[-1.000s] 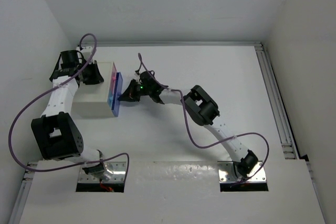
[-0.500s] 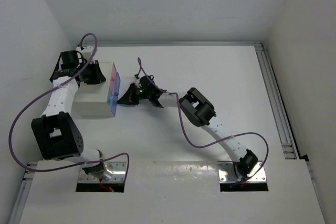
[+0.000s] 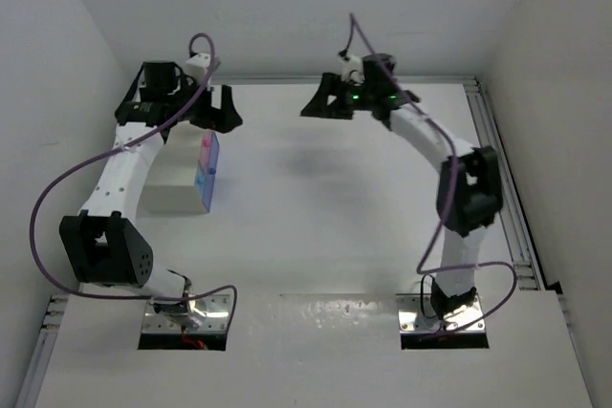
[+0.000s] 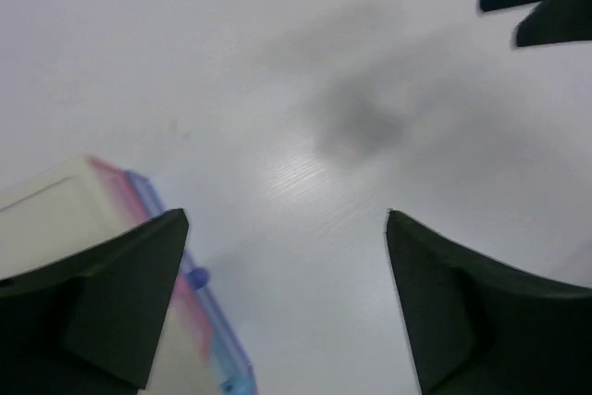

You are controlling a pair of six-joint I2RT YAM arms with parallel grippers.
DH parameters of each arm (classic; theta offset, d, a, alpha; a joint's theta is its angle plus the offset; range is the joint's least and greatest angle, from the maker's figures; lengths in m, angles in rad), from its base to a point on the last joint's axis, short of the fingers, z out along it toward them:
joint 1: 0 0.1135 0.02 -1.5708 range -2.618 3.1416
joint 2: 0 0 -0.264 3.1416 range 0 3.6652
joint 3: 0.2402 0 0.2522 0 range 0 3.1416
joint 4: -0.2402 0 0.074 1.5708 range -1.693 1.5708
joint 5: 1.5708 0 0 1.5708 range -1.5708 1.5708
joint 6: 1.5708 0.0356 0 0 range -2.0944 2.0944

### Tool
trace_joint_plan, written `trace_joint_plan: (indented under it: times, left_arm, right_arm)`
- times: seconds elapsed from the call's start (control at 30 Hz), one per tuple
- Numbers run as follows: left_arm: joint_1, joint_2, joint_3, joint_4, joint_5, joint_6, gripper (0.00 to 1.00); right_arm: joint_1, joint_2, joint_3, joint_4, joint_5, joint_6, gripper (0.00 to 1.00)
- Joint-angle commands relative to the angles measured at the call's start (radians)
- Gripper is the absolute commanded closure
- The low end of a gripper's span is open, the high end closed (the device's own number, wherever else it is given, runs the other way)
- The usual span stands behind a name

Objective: Sort the stationery into containers
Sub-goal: Reset both arms

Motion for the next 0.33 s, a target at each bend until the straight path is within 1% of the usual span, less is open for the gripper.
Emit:
trace_joint_plan:
  times: [0.0,0.03,0.07,0.1,0.17,0.2,0.23,0.27,0.3]
  left_arm:
    - [-0.100,0.012,-0.006,-0.044,-0.008,0.033,0.00]
    - [-0.114,0.009,-0.018,-0.042,-0.051,0.036,0.00]
    - [-0.134,-0.003,-0.033,-0.035,-0.060,0.039,0.00]
    - [-0.142,-0.015,-0.076,-0.001,-0.072,0.038,0.00]
    - [-0.171,-0.057,-0.132,0.046,-0.109,0.015,0.00]
    - [-0.188,-0.057,-0.150,0.056,-0.170,-0.017,0.00]
    - [-0.200,-0.054,-0.158,0.045,-0.183,-0.021,0.00]
    - [-0.217,-0.046,-0.162,0.044,-0.189,-0.025,0.00]
    - [-0.222,-0.048,-0.176,0.056,-0.197,-0.024,0.00]
  right_arm:
    - [-0.097,-0.255,-0.149,-0.345,0.055,-0.444,0.19]
    - [-0.161,-0.301,-0.195,-0.366,0.061,-0.476,0.11]
    - [-0.197,-0.345,-0.276,-0.390,0.064,-0.541,0.04]
    - [-0.221,-0.421,-0.302,-0.463,0.078,-0.585,0.01]
    - [-0.274,-0.479,-0.353,-0.560,0.121,-0.704,0.01]
    - [-0.292,-0.512,-0.388,-0.592,0.136,-0.746,0.01]
    - [-0.341,-0.587,-0.420,-0.591,0.129,-0.751,0.01]
    - [-0.361,-0.626,-0.501,-0.587,0.123,-0.745,0.01]
    - [-0.396,-0.693,-0.537,-0.558,0.120,-0.740,0.01]
